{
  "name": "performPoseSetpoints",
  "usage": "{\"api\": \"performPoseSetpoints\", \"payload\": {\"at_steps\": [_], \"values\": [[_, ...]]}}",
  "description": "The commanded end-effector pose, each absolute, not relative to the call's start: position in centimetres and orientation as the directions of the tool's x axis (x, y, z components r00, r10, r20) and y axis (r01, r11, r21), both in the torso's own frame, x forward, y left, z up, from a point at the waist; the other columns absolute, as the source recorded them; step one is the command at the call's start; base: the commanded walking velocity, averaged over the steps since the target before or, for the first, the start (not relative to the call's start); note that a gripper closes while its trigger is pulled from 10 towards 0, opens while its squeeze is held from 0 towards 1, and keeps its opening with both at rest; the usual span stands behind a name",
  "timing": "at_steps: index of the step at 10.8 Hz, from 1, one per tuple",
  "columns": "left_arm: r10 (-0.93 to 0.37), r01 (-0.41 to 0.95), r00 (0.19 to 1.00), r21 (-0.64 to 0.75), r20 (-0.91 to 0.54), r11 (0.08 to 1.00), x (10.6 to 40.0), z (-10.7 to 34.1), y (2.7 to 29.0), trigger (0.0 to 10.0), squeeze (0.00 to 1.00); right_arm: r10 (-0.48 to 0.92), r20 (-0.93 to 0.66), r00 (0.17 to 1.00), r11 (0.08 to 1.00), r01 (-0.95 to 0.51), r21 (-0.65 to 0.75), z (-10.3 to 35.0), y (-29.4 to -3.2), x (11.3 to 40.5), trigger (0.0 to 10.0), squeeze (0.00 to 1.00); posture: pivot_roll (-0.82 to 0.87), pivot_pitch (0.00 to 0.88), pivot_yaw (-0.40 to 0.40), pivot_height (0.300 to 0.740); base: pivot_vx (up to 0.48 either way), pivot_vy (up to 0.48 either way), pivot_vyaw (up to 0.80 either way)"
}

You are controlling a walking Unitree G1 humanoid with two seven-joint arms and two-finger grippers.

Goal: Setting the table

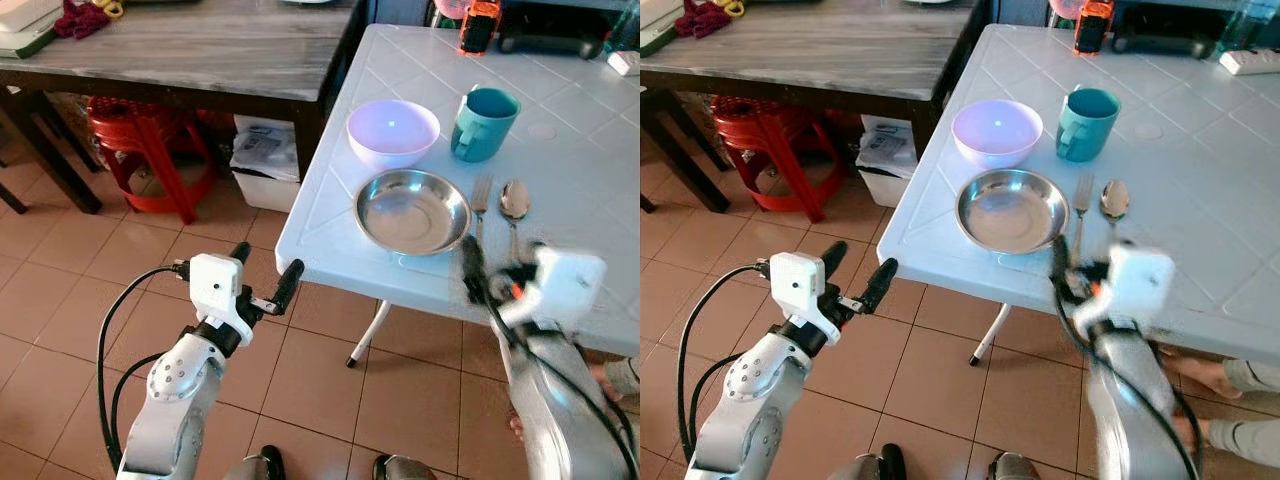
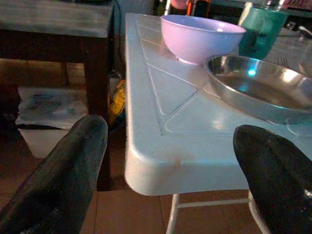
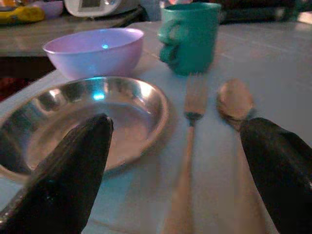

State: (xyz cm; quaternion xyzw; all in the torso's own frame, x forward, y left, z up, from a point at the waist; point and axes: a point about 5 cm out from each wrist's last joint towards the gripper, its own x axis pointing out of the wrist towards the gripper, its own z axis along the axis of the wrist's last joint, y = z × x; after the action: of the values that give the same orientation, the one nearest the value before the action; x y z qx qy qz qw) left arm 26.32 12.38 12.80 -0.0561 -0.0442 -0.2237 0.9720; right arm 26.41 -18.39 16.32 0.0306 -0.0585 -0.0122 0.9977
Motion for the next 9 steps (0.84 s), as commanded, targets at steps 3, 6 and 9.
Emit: {"api": "performPoseSetpoints", "payload": {"at_steps": [3,6,9], "values": [[-0.438,0.448,0.891,-0.075,0.119,0.891,26.1,13.2,12.3,10.0,0.0,0.012,0.089,0.996,0.991,-0.024,0.131,16.5,-17.4,27.7,10.0,0.0,-0.18,0.213,0.038,0.74,0.0,0.0,0.0],[-0.469,0.478,0.876,-0.072,0.114,0.875,25.7,13.1,12.3,10.0,0.0,0.004,0.043,0.999,0.979,-0.013,0.202,15.9,-17.4,27.8,10.0,0.0,-0.18,0.222,0.043,0.74,0.0,0.0,0.0],[-0.591,0.606,0.792,-0.083,0.154,0.791,24.9,14.0,11.4,10.0,0.0,-0.042,-0.023,0.999,0.973,0.046,0.225,15.3,-17.9,27.9,10.0,0.0,-0.18,0.228,0.047,0.74,0.0,0.0,0.0]]}}
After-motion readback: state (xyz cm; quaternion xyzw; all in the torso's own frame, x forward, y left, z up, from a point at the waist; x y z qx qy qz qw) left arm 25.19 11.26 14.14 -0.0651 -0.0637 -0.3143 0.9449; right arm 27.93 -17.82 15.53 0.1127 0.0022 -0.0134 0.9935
